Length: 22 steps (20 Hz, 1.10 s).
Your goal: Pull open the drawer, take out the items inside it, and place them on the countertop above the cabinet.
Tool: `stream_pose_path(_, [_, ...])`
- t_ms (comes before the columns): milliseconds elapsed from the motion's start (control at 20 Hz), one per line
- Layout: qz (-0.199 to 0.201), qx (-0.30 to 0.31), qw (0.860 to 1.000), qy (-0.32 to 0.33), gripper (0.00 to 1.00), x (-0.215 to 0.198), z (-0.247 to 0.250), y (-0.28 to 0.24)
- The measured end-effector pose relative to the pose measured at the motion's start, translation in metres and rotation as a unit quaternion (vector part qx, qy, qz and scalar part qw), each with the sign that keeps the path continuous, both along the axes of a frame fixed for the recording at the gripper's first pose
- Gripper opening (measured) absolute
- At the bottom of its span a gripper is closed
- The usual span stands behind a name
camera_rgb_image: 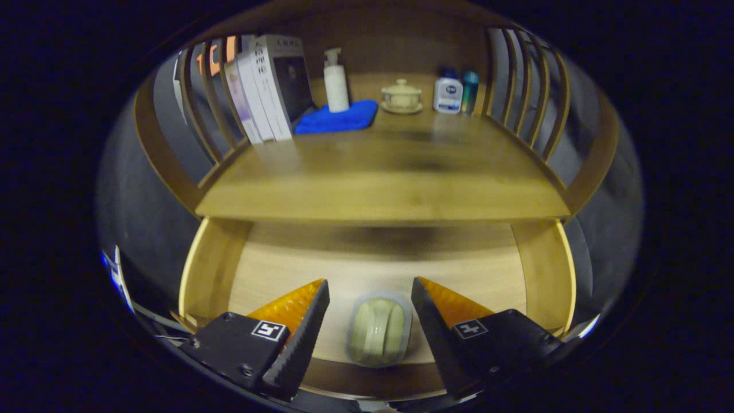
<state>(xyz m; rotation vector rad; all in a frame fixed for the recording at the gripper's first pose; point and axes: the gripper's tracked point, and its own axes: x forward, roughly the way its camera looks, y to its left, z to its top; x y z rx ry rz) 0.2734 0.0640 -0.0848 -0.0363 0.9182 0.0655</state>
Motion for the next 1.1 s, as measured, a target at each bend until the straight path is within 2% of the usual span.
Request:
stream_pose_path(200, [-0.004, -0.012, 0.997, 0.074, 0.82, -0.020, -0.035, 0.000])
stream_pose_path(350, [-0.011, -0.016, 0.995, 0.101, 0.75, -0.025, -0.047, -0.004])
stream_pose_path(450, [-0.029, -0.018, 0.992, 0.120, 0.63, -0.029, -0.054, -0.007])
stream_pose_path(500, [-0.031, -0.020, 0.991, 0.127, 0.52, -0.031, -0.057, -0.009])
stream_pose_path(650, [-0.036, -0.026, 0.992, 0.116, 0.37, -0.028, -0.056, -0.011])
stream_pose_path(700, [-0.034, -0.025, 0.993, 0.114, 0.23, -0.029, -0.052, -0.012])
stream_pose_path(900, [-0.024, -0.002, 0.993, 0.112, 0.19, -0.032, -0.046, -0.006])
stream_pose_path(1100, [-0.013, 0.012, 0.996, 0.087, 0.18, -0.032, -0.016, -0.003])
